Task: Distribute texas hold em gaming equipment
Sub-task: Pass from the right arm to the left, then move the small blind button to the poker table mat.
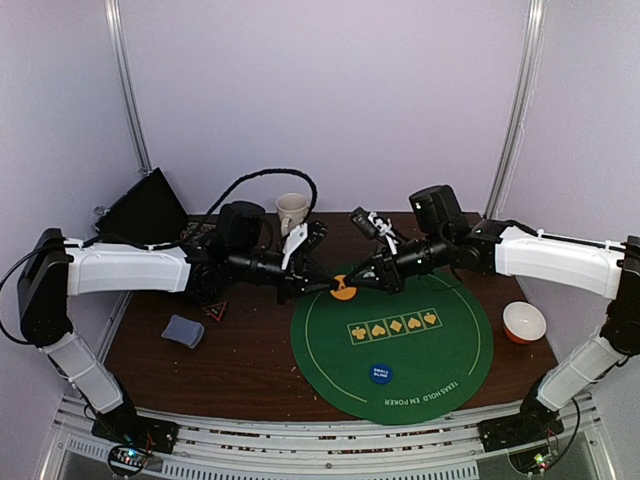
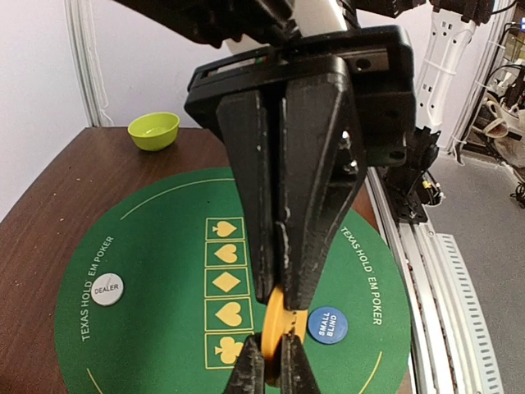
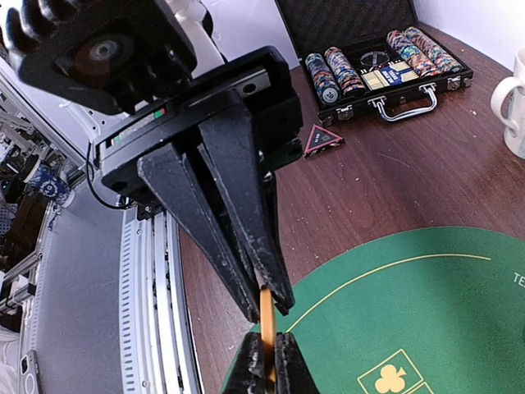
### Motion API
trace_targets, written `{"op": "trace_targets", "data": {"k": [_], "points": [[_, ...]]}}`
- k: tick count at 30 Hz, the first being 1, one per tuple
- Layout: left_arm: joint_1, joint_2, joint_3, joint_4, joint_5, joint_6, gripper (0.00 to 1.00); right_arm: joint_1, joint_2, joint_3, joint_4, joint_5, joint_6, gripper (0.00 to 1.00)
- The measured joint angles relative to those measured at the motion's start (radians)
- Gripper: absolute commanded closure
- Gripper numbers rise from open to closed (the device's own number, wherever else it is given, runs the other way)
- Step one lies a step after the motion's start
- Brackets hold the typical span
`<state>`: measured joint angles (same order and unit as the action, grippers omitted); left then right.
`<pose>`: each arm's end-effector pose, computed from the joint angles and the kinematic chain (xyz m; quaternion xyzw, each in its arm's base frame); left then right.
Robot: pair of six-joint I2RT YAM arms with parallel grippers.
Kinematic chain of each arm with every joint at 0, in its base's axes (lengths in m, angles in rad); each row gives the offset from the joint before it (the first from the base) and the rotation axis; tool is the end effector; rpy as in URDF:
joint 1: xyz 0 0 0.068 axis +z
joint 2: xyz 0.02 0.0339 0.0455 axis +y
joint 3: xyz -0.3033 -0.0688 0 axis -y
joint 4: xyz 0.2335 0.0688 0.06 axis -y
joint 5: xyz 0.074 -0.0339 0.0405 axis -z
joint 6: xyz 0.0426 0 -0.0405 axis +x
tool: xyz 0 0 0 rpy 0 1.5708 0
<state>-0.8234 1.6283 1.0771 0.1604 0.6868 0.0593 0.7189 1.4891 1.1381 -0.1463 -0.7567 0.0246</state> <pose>0.2294 -0.2873 0.3044 0.5036 0.6274 -0.4549 0.3818 0.2271 0.2376 0.3418 -0.4493 0.6867 0.4684 0.3274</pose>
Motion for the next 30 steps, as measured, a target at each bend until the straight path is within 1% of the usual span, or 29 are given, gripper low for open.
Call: {"op": "trace_targets", "data": {"k": [1,2,3,4,6,7,8,9,12,14,17,20,22,25,30], "points": [[0.0,-0.002,0.0,-0.003,0.007,-0.001,1.0,0.001,0.0,0.0,0.001,0.0,-0.004,0.87],[0.0,-0.006,-0.002,-0.004,0.005,-0.001,1.0,0.002,0.0,0.0,0.001,0.006,-0.005,0.71],[0.0,-0.009,-0.004,-0.004,0.001,-0.001,1.0,0.002,0.0,0.001,0.0,0.013,-0.001,0.6],[-0.001,-0.014,-0.007,-0.005,-0.013,0.0,1.0,0.005,0.001,0.004,-0.003,0.043,0.009,0.51],[-0.008,-0.026,-0.01,-0.011,-0.074,0.002,1.0,0.008,0.006,0.019,-0.023,0.141,0.042,0.4],[-0.01,-0.034,-0.01,-0.018,-0.119,0.002,1.0,0.008,0.01,0.032,-0.048,0.211,0.057,0.3],[-0.01,-0.042,-0.01,-0.032,-0.166,0.001,1.0,0.009,0.013,0.041,-0.074,0.271,0.078,0.09],[-0.006,-0.047,-0.01,-0.044,-0.201,-0.003,1.0,0.011,0.015,0.046,-0.099,0.317,0.107,0.01],[0.027,-0.074,-0.021,-0.09,-0.328,-0.023,1.0,0.034,0.021,0.049,-0.212,0.502,0.192,0.0],[0.06,-0.107,-0.048,-0.113,-0.408,-0.032,1.0,0.08,0.034,0.048,-0.286,0.6,0.253,0.0],[0.099,-0.163,-0.09,-0.13,-0.493,-0.034,1.0,0.183,0.073,0.048,-0.373,0.673,0.34,0.0],[0.112,-0.198,-0.105,-0.137,-0.541,-0.029,1.0,0.268,0.138,0.048,-0.431,0.689,0.407,0.01],[0.112,-0.204,-0.105,-0.137,-0.557,-0.023,1.0,0.305,0.189,0.041,-0.456,0.689,0.441,0.07],[0.112,-0.205,-0.105,-0.145,-0.572,-0.016,1.0,0.32,0.249,0.031,-0.484,0.684,0.478,0.17],[0.112,-0.206,-0.108,-0.163,-0.587,-0.008,1.0,0.324,0.298,0.017,-0.509,0.681,0.509,0.25]]}}
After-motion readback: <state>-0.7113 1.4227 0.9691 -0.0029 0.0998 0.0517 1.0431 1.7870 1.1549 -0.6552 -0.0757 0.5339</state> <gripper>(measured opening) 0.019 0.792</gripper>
